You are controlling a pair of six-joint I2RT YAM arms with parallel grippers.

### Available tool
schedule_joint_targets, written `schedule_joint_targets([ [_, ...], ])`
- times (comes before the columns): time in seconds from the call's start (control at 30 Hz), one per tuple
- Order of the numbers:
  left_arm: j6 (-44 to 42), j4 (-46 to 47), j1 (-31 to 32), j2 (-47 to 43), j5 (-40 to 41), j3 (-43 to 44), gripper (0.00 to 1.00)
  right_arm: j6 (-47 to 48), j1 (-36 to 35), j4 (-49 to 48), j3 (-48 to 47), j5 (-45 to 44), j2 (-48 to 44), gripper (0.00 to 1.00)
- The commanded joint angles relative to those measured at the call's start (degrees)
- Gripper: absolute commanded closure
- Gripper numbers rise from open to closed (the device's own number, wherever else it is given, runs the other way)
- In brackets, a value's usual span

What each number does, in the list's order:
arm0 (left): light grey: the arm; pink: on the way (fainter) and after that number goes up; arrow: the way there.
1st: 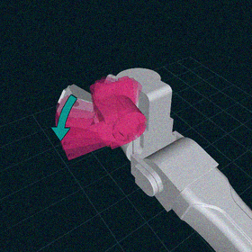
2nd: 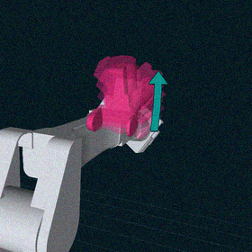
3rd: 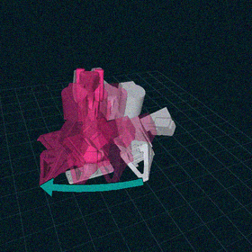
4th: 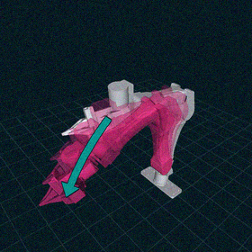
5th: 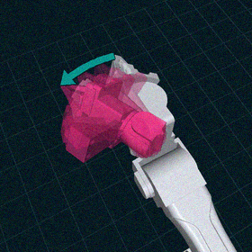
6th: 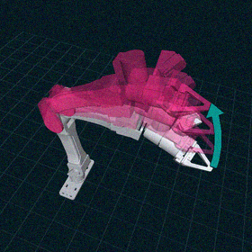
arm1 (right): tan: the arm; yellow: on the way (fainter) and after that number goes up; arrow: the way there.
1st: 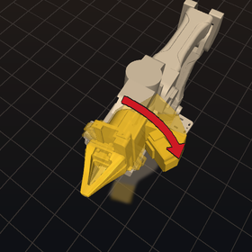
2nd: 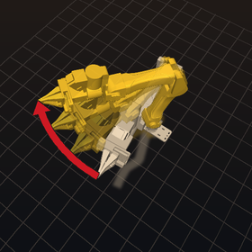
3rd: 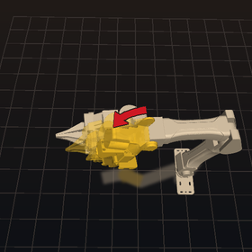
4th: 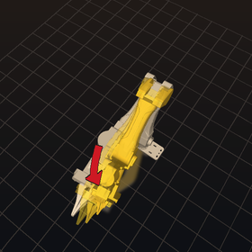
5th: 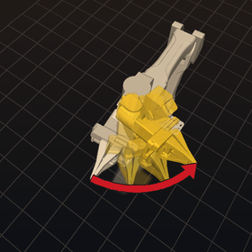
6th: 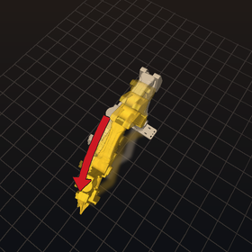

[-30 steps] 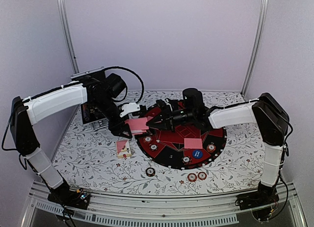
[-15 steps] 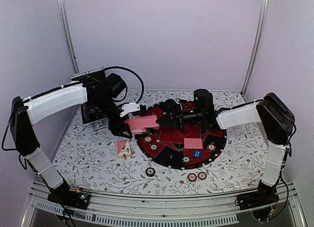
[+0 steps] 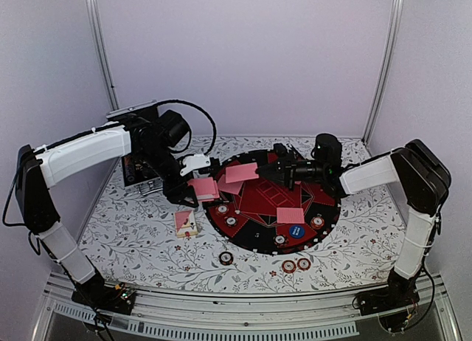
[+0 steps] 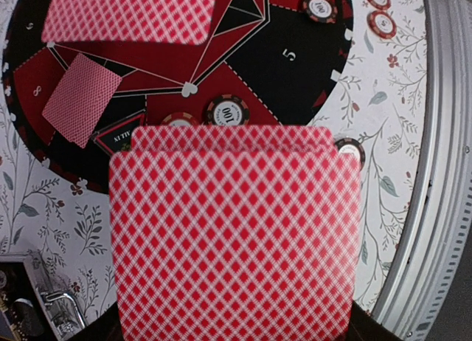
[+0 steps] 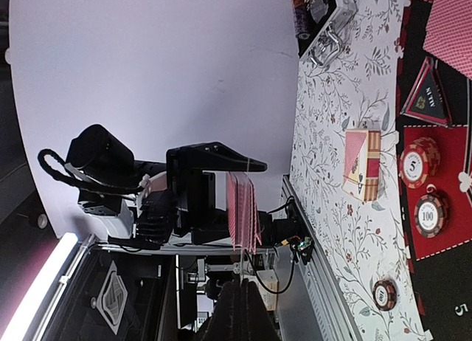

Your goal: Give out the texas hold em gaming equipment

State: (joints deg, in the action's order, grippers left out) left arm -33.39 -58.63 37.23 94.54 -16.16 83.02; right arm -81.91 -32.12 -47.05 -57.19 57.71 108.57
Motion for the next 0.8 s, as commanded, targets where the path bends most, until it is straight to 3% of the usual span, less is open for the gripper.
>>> schedule_joint_targets([
  [0.0, -0.4, 0.5, -0.1, -0.1, -0.7, 1.5, 1.00, -0.5, 4.2, -2.7, 2.1, 1.2, -2.3, 1.00],
  [0.27, -0.5, 0.4, -0.1, -0.1, -0.8, 1.6, 1.00, 3.3, 14.6, 0.9, 3.8, 2.0, 0.4, 1.00],
  [0.47, -0.5, 0.4, -0.1, -0.2, -0.6, 1.7, 1.00, 11.3, 21.5, 10.9, 2.6, -0.3, 2.6, 1.00],
  [0.77, -0.6, 0.3, -0.1, 0.1, -0.5, 1.8, 1.00, 21.1, 23.4, 21.5, 0.2, -4.6, 7.6, 1.00],
])
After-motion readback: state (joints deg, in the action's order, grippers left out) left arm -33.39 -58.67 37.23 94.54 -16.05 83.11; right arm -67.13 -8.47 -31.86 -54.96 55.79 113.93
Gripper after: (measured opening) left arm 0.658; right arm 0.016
